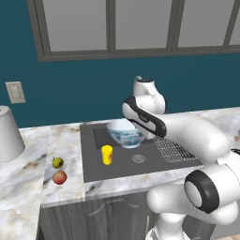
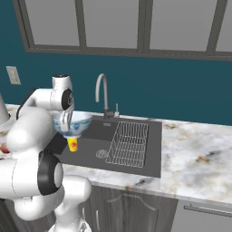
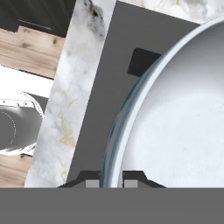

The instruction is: Remove the pear and peach from the sink. Then move the bowl and cup from the counter to the sink for washing.

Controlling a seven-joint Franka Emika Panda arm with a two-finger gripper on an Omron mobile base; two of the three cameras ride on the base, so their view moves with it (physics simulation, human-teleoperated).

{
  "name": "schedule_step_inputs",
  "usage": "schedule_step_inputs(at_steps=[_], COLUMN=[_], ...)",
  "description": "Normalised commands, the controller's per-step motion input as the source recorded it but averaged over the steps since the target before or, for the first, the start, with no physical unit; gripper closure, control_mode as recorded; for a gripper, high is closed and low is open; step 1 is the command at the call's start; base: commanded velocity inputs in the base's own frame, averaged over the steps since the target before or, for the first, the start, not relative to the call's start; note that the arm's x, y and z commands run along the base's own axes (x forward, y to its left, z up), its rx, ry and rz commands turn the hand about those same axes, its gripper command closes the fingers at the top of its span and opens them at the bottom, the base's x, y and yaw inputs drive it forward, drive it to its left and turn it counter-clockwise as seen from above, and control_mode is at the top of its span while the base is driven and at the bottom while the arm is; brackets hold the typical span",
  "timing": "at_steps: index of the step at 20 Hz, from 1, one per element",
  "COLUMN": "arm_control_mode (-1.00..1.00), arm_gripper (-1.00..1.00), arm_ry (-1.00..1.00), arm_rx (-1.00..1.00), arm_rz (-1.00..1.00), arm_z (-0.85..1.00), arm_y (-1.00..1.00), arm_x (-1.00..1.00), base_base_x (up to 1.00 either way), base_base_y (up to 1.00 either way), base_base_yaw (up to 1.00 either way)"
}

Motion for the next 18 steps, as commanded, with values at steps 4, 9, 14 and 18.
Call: schedule_step_inputs(at_steps=[4, 9, 14, 18], arm_control_mode=[-1.0, -1.0, -1.0, -1.0], arm_gripper=[1.0, 1.0, 1.0, 1.0], arm_ry=[0.0, 0.0, 0.0, 0.0], arm_rx=[0.0, -0.01, -0.03, -0.03], arm_rz=[-0.06, -0.06, -0.05, -0.05], arm_z=[-0.14, -0.15, -0.14, -0.14], arm_y=[0.0, 0.0, 0.0, 0.0], arm_x=[0.17, 0.12, 0.14, 0.13], base_base_x=[0.0, 0.0, 0.0, 0.0], base_base_y=[0.0, 0.0, 0.0, 0.0], base_base_yaw=[0.0, 0.0, 0.0, 0.0])
